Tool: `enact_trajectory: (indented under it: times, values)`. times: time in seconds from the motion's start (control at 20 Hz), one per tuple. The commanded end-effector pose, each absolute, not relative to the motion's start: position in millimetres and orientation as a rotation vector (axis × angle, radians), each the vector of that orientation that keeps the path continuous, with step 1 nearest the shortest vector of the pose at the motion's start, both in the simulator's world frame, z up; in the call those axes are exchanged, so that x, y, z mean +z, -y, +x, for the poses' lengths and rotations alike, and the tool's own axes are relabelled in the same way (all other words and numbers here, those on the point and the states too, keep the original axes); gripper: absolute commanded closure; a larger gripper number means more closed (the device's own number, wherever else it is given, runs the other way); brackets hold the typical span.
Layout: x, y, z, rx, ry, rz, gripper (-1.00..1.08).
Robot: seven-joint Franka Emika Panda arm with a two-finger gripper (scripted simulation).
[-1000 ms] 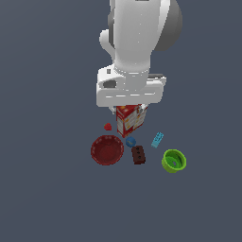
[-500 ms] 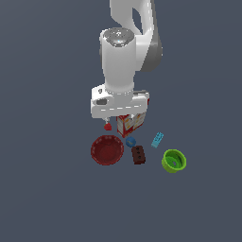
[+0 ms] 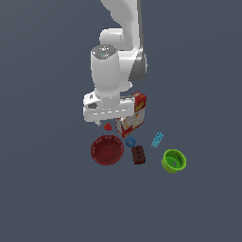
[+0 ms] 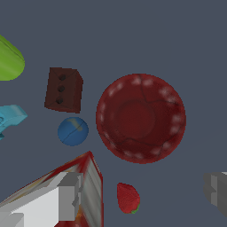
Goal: Pick up a designated object from a clutter of objects.
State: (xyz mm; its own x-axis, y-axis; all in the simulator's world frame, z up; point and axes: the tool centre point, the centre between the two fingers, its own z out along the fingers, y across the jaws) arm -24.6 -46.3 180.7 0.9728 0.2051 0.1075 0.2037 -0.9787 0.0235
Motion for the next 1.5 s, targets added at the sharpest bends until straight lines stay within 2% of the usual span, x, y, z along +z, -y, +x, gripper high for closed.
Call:
enact_trajectory:
  times: [0.0,0.6,1.05,1.45]
  values:
    - [119,56,-71,0.010,-0.334,3.127,-0.92]
    - [75,77,-116,0.001,-0.365,3.121,-0.92]
    - [74,82,-114,0.018,-0.352,3.118,-0.92]
    - [46,80,-117,0.008,-0.360,3.119,-0.92]
